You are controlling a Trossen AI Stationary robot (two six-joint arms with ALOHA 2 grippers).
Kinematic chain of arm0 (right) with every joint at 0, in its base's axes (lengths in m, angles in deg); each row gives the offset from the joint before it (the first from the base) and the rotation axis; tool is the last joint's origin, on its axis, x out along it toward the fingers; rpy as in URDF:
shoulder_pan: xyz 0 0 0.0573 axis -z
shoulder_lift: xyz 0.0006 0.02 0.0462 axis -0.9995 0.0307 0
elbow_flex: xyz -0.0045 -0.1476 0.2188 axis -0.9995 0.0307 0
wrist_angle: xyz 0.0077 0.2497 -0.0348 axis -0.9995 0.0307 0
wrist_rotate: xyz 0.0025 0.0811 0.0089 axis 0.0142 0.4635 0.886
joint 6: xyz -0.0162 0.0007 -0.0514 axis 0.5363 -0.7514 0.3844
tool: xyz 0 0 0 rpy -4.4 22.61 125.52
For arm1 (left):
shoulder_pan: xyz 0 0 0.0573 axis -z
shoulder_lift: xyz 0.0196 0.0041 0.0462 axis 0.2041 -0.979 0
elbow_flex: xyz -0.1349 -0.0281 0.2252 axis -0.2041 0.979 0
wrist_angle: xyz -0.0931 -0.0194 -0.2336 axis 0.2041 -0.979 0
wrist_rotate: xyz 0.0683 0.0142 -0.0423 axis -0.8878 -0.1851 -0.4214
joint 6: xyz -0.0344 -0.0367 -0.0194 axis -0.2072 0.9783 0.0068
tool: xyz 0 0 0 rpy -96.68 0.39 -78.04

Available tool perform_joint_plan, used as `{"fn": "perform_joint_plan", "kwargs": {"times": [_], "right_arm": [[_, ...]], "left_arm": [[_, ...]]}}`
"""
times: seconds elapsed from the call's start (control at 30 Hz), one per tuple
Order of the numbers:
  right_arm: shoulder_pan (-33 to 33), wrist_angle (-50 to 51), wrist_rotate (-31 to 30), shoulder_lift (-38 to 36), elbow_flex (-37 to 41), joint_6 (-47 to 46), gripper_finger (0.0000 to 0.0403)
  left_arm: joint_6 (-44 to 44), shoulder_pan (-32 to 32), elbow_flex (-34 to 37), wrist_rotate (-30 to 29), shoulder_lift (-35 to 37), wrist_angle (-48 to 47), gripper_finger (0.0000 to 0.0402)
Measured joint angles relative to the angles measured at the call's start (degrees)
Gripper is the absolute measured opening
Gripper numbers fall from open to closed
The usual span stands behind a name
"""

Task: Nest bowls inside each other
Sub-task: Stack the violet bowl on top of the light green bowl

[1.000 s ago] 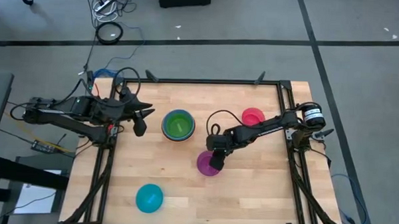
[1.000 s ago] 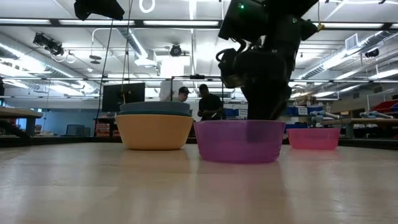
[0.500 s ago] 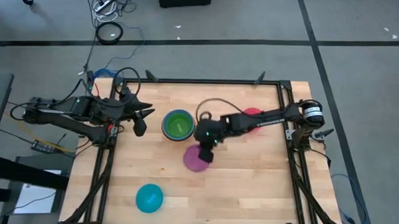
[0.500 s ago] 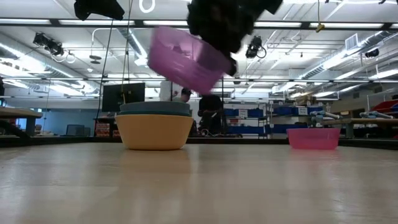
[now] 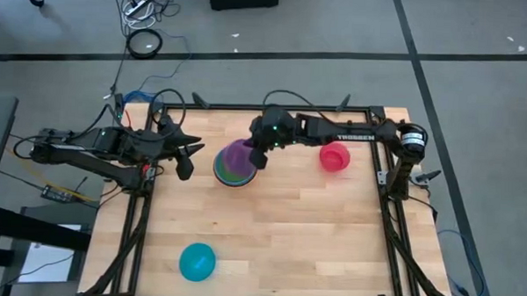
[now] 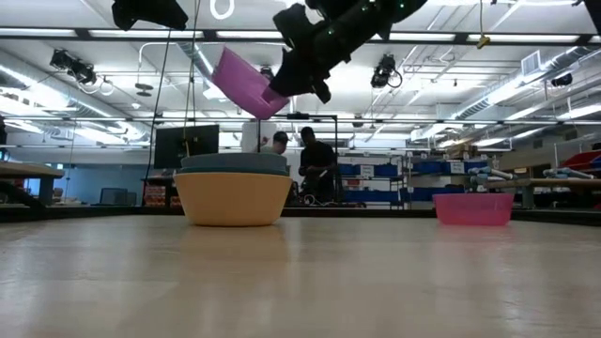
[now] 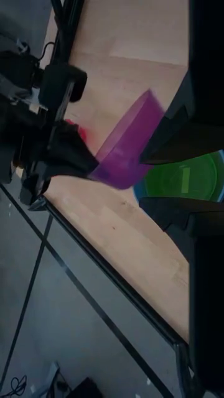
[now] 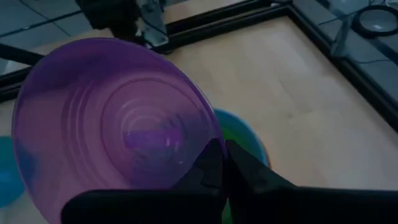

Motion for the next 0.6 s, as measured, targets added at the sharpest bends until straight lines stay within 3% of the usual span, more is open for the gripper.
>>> {"fn": "perform_joint_plan", "kwargs": {"times": [0.47,0.6], "right_arm": [[1.36,-5.27,1.39,11.06,0.18,0.24,0.0],[1.43,-4.99,2.06,12.58,0.13,-0.28,0.0019]], "left_arm": [[-0.07,0.0,0.0,-0.12,-0.02,0.0,0.0103],[-0.09,0.0,0.0,-0.12,-0.02,-0.17,0.0103]]}}
